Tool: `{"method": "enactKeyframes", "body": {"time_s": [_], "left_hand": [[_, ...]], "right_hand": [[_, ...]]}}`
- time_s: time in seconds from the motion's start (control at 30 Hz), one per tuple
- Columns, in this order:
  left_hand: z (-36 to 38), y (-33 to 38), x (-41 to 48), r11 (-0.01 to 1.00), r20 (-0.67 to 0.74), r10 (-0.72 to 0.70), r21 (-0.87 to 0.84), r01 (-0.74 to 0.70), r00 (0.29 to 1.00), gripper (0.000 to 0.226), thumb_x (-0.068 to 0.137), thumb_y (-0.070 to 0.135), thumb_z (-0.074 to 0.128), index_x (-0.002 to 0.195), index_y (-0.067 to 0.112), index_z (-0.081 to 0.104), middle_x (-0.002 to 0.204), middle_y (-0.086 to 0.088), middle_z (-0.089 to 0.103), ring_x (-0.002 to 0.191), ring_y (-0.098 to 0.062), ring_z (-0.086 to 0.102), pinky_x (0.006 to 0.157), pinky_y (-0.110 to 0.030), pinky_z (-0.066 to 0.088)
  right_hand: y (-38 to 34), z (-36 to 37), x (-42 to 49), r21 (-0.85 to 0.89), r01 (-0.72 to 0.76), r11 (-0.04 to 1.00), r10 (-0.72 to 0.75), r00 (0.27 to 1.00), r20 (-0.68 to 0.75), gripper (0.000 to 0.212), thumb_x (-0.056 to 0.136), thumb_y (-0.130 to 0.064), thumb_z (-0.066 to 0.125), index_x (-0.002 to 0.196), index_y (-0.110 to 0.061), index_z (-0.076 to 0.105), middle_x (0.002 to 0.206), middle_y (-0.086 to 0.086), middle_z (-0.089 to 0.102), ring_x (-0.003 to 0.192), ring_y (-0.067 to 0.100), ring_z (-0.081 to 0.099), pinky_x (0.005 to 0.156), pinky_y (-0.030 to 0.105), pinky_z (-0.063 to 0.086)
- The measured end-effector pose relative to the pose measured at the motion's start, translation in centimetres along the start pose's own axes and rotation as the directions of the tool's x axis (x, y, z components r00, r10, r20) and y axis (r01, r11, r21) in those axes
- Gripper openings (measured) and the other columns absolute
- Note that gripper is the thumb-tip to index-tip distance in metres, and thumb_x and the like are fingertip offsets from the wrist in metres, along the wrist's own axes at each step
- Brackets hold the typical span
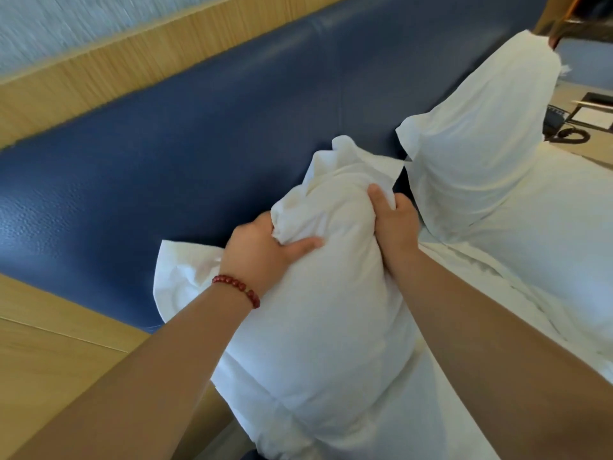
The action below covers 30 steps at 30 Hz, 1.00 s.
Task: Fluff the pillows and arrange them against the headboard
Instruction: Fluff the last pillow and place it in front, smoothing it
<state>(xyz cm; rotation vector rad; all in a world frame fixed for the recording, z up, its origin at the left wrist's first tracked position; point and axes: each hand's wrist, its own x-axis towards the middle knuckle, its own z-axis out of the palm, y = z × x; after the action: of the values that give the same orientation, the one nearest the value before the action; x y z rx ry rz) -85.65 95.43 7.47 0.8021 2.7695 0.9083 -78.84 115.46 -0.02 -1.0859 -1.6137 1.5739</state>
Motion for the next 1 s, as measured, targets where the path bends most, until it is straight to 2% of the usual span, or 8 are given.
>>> {"method": "enactKeyframes", "body": {"time_s": [0.2, 0.33, 0.4, 0.47, 0.53, 0.63, 0.9, 1.0], "left_hand": [[-2.3, 2.5, 0.7, 0.985, -0.124, 0.136, 0.125, -0.120, 0.983, 0.070, 0.059, 0.077, 0.067, 0.093, 0.018, 0.054, 0.077, 0.007, 0.061, 0.070, -0.012, 0.057, 0.061, -0.034, 0.049], [-1.3, 0.4, -1.2, 0.995, -0.023, 0.062, 0.076, -0.061, 0.998, 0.047, 0.076, 0.065, 0.063, 0.073, 0.025, 0.038, 0.061, 0.010, 0.046, 0.052, -0.006, 0.043, 0.049, -0.026, 0.033], [-1.1, -1.5, -1.7, 0.996, -0.060, -0.006, -0.092, 0.001, 0.998, 0.044, 0.086, 0.054, 0.057, 0.066, 0.018, 0.042, 0.056, 0.008, 0.040, 0.047, -0.008, 0.037, 0.051, -0.024, 0.032], [-1.3, -2.3, -1.9, 0.971, -0.046, -0.083, -0.226, 0.071, 0.995, 0.048, 0.090, 0.047, 0.057, 0.070, 0.004, 0.049, 0.058, -0.001, 0.039, 0.050, -0.009, 0.033, 0.050, -0.025, 0.033], [-1.8, -2.1, -2.1, 0.940, 0.007, -0.120, -0.321, 0.116, 0.993, 0.052, 0.089, 0.045, 0.060, 0.075, -0.003, 0.051, 0.063, -0.006, 0.039, 0.055, -0.015, 0.033, 0.049, -0.026, 0.032], [-2.4, -1.6, -2.0, 0.914, 0.046, -0.145, -0.376, 0.151, 0.988, 0.054, 0.090, 0.043, 0.062, 0.077, -0.008, 0.047, 0.063, -0.008, 0.033, 0.052, -0.014, 0.028, 0.044, -0.020, 0.028], [-3.2, -1.5, -2.2, 0.960, -0.022, -0.052, -0.275, 0.044, 0.998, 0.033, 0.098, 0.029, 0.050, 0.081, 0.004, 0.063, 0.062, -0.003, 0.048, 0.051, -0.009, 0.036, 0.045, -0.016, 0.032], [-3.7, -1.8, -2.1, 0.992, -0.085, -0.009, -0.129, -0.002, 0.996, 0.035, 0.100, 0.026, 0.045, 0.067, 0.015, 0.053, 0.058, 0.005, 0.047, 0.051, -0.010, 0.039, 0.046, -0.018, 0.031]], "right_hand": [[-1.8, -0.3, 0.4, 0.178, 0.035, 0.983, -0.022, 0.997, -0.077, 0.060, 0.081, -0.061, 0.064, 0.093, -0.003, 0.056, 0.087, 0.006, 0.063, 0.076, 0.018, 0.059, 0.072, 0.030, 0.051], [0.4, -0.9, 0.1, -0.116, -0.018, 0.993, 0.024, 0.998, 0.051, 0.053, 0.079, -0.063, 0.065, 0.107, -0.018, 0.056, 0.102, -0.002, 0.063, 0.099, 0.022, 0.062, 0.075, 0.031, 0.046], [0.2, -1.0, -0.1, -0.173, 0.171, 0.970, -0.169, 0.985, 0.026, 0.051, 0.076, -0.059, 0.070, 0.115, -0.029, 0.055, 0.113, -0.006, 0.061, 0.106, 0.019, 0.059, 0.088, 0.034, 0.049], [-1.3, -0.3, -1.0, -0.193, 0.554, 0.810, -0.553, 0.831, 0.064, 0.050, 0.078, -0.053, 0.069, 0.121, -0.029, 0.056, 0.123, -0.008, 0.057, 0.115, 0.018, 0.053, 0.103, 0.036, 0.042], [-3.7, 1.2, -2.2, -0.175, 0.852, 0.494, -0.815, 0.523, 0.250, 0.042, 0.085, -0.046, 0.064, 0.120, -0.023, 0.064, 0.125, -0.003, 0.059, 0.119, 0.020, 0.051, 0.107, 0.036, 0.036], [-5.8, 3.4, -2.9, -0.132, 0.968, 0.212, -0.797, 0.249, 0.550, 0.030, 0.089, -0.040, 0.061, 0.111, -0.023, 0.073, 0.118, -0.003, 0.067, 0.115, 0.021, 0.057, 0.104, 0.038, 0.037], [-8.6, 3.6, -0.9, -0.327, 0.938, 0.114, -0.493, 0.339, 0.801, 0.022, 0.094, -0.038, 0.053, 0.083, -0.021, 0.060, 0.072, -0.009, 0.063, 0.082, 0.012, 0.055, 0.116, 0.033, 0.015], [-9.1, 3.5, -1.0, -0.337, 0.933, 0.130, -0.411, 0.359, 0.838, 0.023, 0.093, -0.043, 0.058, 0.088, -0.021, 0.058, 0.063, -0.010, 0.057, 0.069, 0.017, 0.052, 0.100, 0.033, 0.028]]}}
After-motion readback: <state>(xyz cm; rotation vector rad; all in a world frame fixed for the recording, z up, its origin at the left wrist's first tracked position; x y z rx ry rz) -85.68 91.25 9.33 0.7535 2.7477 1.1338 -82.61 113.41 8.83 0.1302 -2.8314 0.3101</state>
